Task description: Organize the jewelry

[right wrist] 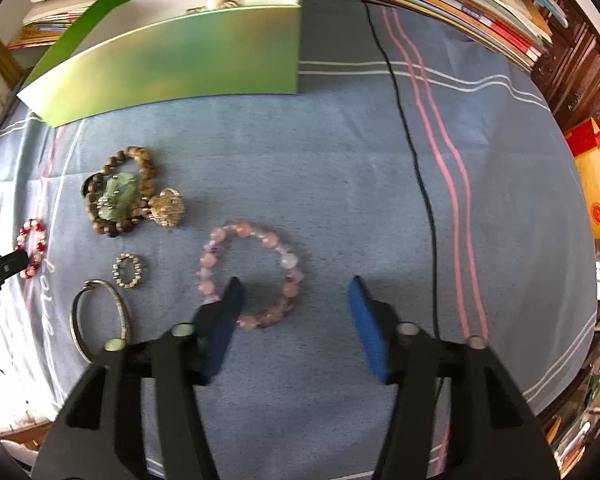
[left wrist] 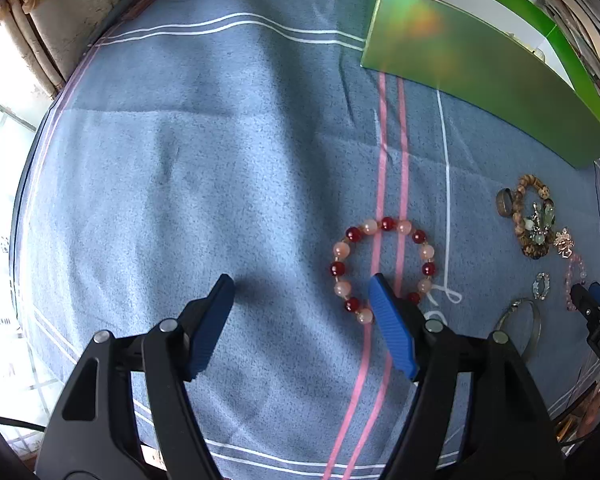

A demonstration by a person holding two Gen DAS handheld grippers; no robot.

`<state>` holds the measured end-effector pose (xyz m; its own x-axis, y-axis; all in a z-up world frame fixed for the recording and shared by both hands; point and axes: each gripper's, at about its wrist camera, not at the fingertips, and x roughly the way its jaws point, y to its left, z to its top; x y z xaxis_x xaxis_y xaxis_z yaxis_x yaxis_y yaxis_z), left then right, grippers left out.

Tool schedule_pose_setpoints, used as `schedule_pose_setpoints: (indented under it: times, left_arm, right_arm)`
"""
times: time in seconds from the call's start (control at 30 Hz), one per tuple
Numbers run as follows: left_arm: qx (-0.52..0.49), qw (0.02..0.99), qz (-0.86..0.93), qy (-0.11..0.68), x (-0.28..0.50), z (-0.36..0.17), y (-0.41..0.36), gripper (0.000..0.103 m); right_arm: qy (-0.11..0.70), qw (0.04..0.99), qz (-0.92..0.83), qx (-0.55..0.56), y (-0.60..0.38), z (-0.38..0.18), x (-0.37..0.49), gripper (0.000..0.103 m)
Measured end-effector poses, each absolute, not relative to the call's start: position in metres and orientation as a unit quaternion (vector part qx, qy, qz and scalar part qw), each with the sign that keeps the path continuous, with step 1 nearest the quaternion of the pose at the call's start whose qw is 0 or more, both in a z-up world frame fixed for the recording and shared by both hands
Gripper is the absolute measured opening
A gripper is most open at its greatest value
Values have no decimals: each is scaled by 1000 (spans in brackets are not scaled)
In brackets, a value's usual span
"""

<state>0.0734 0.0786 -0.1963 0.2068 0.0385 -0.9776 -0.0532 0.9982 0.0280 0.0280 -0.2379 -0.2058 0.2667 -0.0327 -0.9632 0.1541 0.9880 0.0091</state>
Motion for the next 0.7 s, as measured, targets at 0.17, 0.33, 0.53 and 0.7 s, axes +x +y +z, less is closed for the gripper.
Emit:
schedule_pose_setpoints:
  times: [0.17, 0.33, 0.53, 0.7]
  left_arm:
    - [-2, 775, 17, 631, 76, -198, 70, 70]
    - [7, 774, 11, 633, 78, -198, 66, 71]
    - [7, 774, 10, 633, 82, -196, 62, 71]
    - [9, 776, 10, 631, 80, -197, 56, 68]
  right_arm:
    - [604, 793, -61, 49, -236, -207, 27, 63]
    - [604, 793, -61, 49, -236, -207, 27, 64]
    - [602, 794, -61, 50, -246, -206, 30, 64]
    - [600, 797, -59, 47, -246, -206, 28, 63]
